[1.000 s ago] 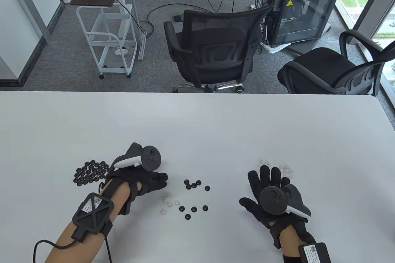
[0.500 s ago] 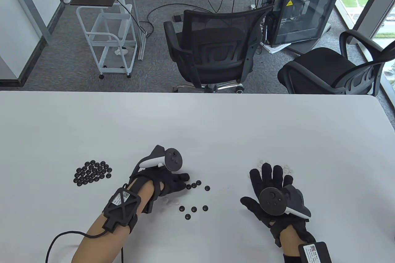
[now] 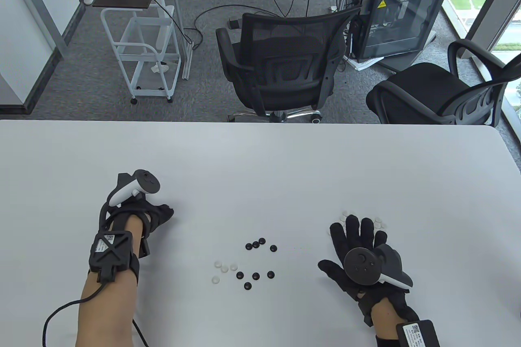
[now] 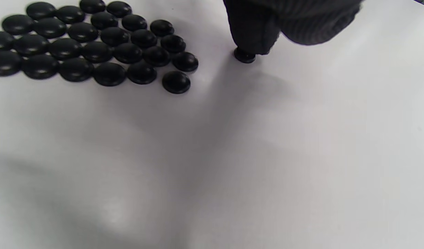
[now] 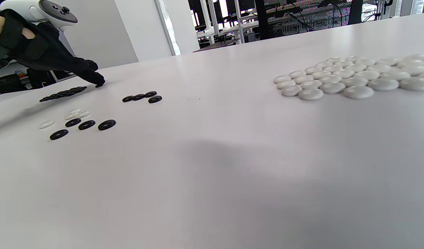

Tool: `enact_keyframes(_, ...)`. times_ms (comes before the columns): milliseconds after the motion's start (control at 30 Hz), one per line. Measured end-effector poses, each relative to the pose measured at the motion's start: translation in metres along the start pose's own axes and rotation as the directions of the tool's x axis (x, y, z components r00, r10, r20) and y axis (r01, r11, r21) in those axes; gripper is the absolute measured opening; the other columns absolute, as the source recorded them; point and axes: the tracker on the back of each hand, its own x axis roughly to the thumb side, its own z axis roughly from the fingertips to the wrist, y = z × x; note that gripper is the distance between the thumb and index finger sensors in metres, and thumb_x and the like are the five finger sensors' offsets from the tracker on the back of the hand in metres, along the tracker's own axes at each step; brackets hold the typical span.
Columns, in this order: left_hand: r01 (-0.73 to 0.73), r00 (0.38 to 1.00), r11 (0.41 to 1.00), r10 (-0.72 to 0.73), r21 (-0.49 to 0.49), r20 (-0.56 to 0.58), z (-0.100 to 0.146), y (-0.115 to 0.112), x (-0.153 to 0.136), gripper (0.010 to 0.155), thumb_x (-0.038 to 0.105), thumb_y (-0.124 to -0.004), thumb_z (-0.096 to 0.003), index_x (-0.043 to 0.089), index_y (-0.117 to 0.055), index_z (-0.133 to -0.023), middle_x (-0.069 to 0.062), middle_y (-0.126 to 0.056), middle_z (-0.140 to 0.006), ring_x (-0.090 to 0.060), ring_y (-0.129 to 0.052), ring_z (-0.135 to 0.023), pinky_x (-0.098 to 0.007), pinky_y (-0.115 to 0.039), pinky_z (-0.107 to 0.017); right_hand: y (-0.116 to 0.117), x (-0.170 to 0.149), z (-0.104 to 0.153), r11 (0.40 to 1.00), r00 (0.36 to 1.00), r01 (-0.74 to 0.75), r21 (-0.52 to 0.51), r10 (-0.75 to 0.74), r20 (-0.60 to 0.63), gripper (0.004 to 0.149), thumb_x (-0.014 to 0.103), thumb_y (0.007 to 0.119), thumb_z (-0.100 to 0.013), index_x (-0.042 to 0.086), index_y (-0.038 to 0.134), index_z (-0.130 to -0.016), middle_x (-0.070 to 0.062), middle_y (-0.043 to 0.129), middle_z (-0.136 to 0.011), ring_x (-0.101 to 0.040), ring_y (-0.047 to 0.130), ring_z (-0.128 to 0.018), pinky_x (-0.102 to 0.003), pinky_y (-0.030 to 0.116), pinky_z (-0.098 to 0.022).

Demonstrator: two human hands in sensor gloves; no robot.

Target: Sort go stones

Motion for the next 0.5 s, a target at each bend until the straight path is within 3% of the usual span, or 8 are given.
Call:
enact_keyframes(267,-0.004,0.998,1.000,0.005,0.016,-0.059,0.003,0.005,-0.021,0.062,0.053,-0.053,-0.0565,0.035,-0.054,-0.116,-0.019,0.016,-0.112,-0.053,0.022,-0.093,-0.082,0.004,-0.054,0.001,-0.001,-0.001,1.000,1.000,0.005,0.011,-0.005,-0.005,0.088,0.048,0.053,-0.060,-0.012,0.015,-0.113,-0.052,-0.002,-0.102,-0.073,-0.008,-0.081,-0.088,0.005,-0.048)
enact_keyframes(500,0.062,0.993,0.998,-0.060,0.013,-0.104,0.005,0.006,-0.021,0.064,0.053,-0.054,-0.0562,0.034,-0.050,-0.117,-0.020,0.017,-0.111,-0.052,0.022,-0.093,-0.082,0.004,-0.054,0.003,0.001,-0.003,1.000,1.000,0.007,0.021,-0.007,-0.004,0.088,0.048,0.053,-0.060,-0.012,0.015,-0.113,-0.052,-0.002,-0.102,-0.073,-0.008,-0.081,-0.088,0.005,-0.048)
